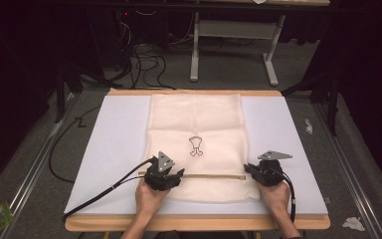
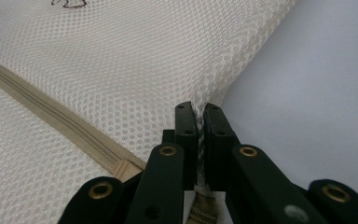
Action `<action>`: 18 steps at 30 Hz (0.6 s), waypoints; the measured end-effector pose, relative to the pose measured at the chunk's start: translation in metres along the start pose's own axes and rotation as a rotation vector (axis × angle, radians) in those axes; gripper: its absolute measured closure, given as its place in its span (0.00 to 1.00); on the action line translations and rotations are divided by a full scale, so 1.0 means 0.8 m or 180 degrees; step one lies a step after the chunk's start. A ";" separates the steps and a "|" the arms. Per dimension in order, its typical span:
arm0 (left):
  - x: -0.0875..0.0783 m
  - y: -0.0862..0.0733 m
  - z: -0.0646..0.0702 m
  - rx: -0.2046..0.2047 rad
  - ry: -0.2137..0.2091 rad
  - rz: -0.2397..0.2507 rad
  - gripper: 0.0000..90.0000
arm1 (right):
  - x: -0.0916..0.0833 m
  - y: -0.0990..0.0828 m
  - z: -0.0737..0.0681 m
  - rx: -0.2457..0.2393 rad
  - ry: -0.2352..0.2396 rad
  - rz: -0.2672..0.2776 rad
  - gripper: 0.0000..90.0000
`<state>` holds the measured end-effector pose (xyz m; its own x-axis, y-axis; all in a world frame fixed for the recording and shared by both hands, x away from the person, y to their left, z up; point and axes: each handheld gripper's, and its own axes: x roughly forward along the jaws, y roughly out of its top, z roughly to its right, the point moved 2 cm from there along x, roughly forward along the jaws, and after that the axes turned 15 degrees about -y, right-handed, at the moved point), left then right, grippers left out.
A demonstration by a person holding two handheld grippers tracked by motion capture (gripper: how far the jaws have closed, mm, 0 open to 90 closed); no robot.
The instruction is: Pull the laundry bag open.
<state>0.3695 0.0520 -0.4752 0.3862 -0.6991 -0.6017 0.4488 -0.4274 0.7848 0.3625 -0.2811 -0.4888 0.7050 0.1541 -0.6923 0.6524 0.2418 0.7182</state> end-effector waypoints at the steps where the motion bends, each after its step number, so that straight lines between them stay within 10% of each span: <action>1: 0.002 0.003 0.002 0.0012 -0.0020 -0.0010 0.51 | -0.001 0.000 0.001 0.0012 0.0014 0.0014 0.97; 18: 0.041 0.042 0.044 0.0125 -0.0440 -0.0038 0.54 | -0.020 0.012 0.002 0.0006 0.0140 0.0147 0.98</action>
<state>0.3685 -0.0055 -0.4635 0.2652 -0.7649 -0.5870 0.4197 -0.4565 0.7845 0.3583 -0.2824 -0.4706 0.7215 0.2071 -0.6607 0.6200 0.2316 0.7496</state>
